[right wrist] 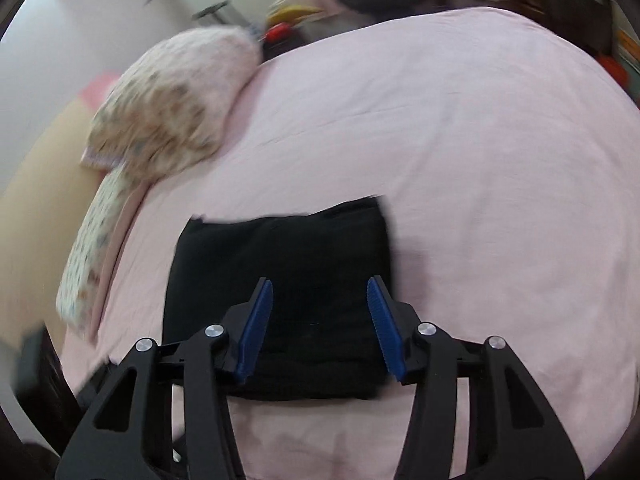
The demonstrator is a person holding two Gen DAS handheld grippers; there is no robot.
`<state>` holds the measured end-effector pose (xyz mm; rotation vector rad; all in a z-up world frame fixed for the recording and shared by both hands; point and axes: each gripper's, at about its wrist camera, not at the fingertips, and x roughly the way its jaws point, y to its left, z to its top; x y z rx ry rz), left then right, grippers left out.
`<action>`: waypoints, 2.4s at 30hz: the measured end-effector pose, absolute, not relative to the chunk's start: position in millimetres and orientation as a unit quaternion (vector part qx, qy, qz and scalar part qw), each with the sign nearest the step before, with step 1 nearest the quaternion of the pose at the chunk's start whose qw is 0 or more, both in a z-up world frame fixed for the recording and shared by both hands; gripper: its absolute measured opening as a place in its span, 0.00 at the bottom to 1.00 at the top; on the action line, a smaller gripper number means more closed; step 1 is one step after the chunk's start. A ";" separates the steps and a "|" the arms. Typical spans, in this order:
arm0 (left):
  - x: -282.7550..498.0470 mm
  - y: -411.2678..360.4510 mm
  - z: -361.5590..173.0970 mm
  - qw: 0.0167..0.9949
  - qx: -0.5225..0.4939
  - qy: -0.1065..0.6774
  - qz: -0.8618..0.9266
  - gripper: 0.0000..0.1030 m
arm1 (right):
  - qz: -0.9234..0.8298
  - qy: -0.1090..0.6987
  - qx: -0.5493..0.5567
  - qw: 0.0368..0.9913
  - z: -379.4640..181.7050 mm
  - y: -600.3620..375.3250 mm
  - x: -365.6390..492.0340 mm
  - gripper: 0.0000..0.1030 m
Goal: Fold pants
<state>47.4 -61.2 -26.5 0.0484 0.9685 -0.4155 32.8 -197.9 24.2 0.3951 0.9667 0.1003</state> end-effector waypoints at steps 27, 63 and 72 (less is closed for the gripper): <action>102.0 3.1 -34.1 0.827 -0.116 0.510 -0.206 0.98 | 0.037 0.463 0.092 0.881 4.0 -176.6 25.8 0.44; 62.7 -31.9 -91.9 0.786 -0.044 0.589 -0.185 0.98 | 0.006 0.496 -0.067 0.866 -47.3 -140.2 -4.1 0.45; 76.3 -40.1 -85.5 0.781 -0.038 0.598 -0.173 0.98 | 0.020 0.517 -0.027 0.855 -40.5 -154.0 4.1 0.45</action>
